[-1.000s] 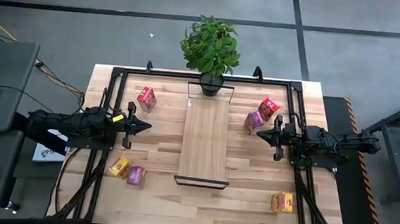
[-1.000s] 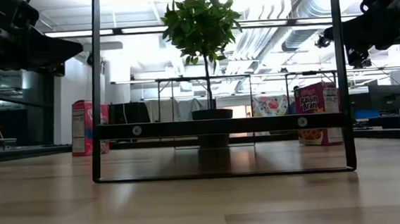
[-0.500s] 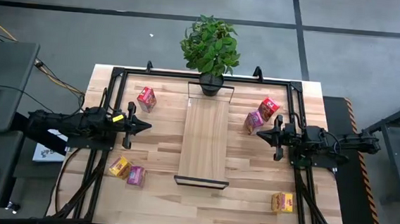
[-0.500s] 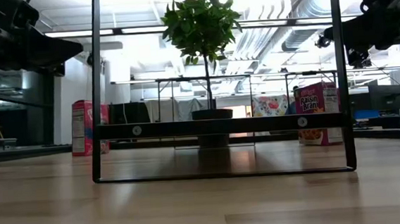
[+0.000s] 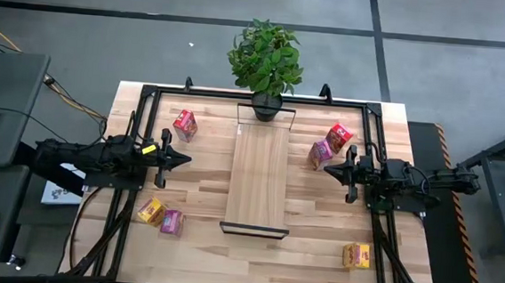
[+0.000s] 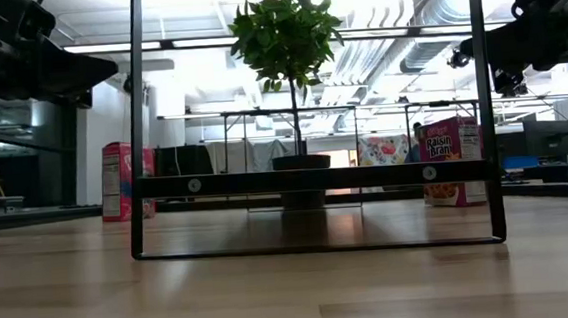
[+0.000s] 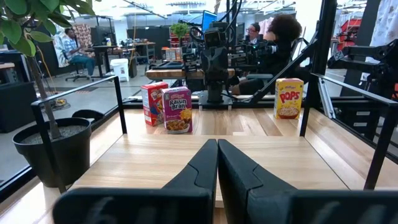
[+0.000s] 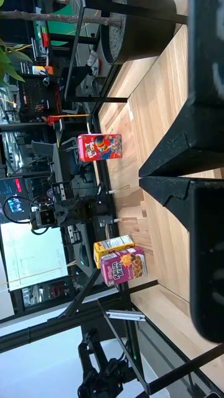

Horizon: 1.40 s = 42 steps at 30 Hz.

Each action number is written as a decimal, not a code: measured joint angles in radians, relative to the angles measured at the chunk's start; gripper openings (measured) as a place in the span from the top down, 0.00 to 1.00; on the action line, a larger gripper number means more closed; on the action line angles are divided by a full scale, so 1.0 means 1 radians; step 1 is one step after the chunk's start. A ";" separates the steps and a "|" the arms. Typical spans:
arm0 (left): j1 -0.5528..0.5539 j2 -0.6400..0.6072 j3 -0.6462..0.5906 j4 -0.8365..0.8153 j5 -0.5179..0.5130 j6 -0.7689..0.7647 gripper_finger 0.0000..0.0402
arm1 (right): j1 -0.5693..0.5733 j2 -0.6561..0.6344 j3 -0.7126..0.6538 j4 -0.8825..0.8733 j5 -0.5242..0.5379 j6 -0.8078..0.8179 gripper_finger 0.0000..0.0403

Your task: Stack cereal on shelf

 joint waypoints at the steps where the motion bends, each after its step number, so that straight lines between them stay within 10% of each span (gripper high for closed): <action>1: 0.000 0.000 0.000 0.000 0.000 0.000 0.99 | 0.000 0.000 0.000 0.000 0.000 0.000 1.00; 16: 0.000 0.000 0.000 0.000 0.000 0.000 0.99 | 0.000 0.000 0.000 0.008 0.002 0.000 1.00; 28: 0.000 0.000 0.000 0.000 0.000 0.000 0.99 | 0.000 0.007 0.005 0.491 0.178 0.028 1.00; 37: 0.000 0.000 0.000 0.000 0.000 0.000 0.99 | -0.043 0.239 0.356 -0.172 0.658 0.131 0.72; 42: 0.000 0.000 0.000 0.000 0.000 0.000 0.99 | -0.186 0.470 0.593 -0.658 0.668 0.384 0.46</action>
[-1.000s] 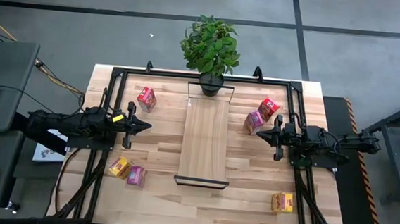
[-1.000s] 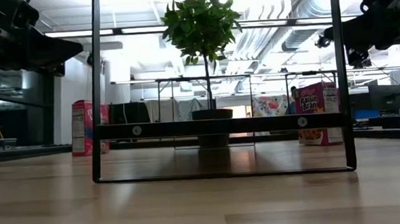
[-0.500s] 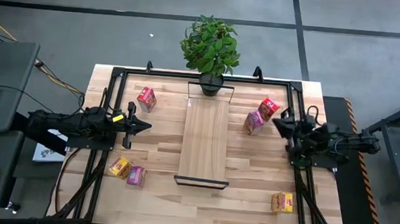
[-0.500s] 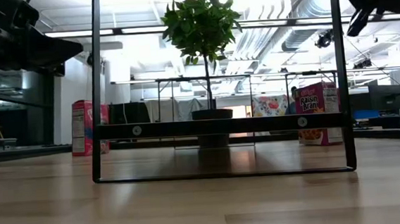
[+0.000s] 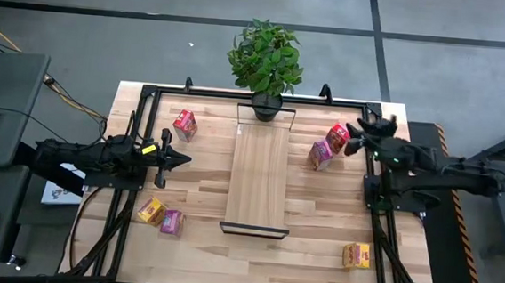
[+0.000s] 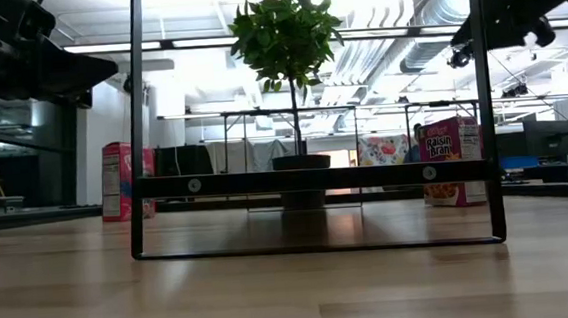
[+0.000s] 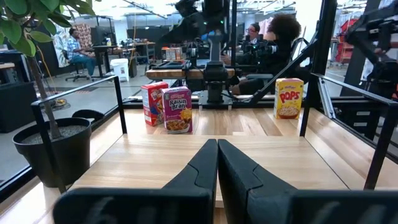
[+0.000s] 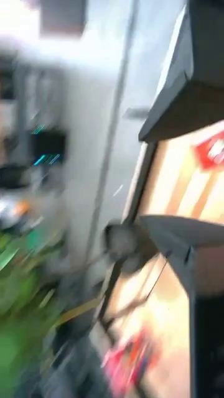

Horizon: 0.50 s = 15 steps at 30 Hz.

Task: Stack cereal on shelf
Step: Put the right red cereal box on the shelf

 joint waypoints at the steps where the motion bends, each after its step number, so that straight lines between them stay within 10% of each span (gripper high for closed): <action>1: 0.000 0.000 0.000 0.000 0.000 0.000 0.99 | -0.039 0.047 0.039 -0.064 -0.036 0.019 0.43; 15: 0.000 0.000 0.000 0.000 0.000 0.000 0.99 | -0.615 0.568 0.302 -0.269 -0.616 -0.303 0.35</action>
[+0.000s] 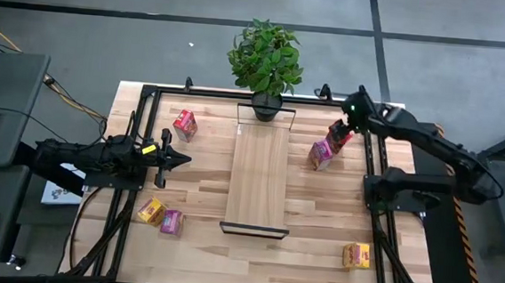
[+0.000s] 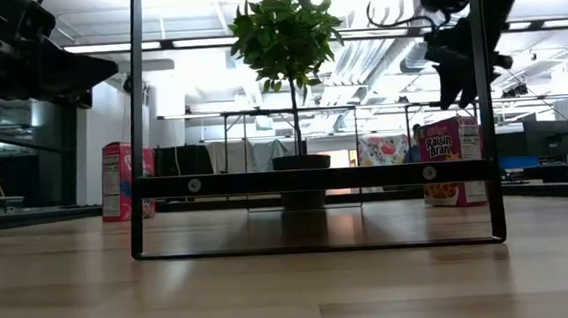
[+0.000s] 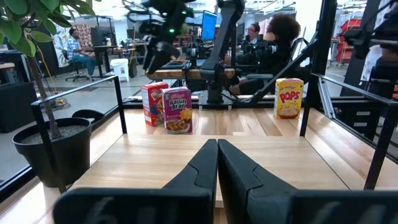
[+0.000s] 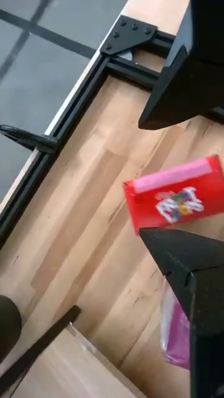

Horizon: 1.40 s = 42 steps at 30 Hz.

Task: Stack cereal on shelf
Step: Put the right red cereal box on the shelf

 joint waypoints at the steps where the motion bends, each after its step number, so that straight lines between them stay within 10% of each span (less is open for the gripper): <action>1: 0.000 0.000 0.000 0.000 0.000 0.000 0.99 | -0.018 0.017 0.012 -0.004 -0.021 -0.015 0.35; 42: 0.000 0.000 0.000 0.000 0.000 0.000 0.99 | -0.098 0.104 -0.003 -0.025 -0.190 -0.168 0.35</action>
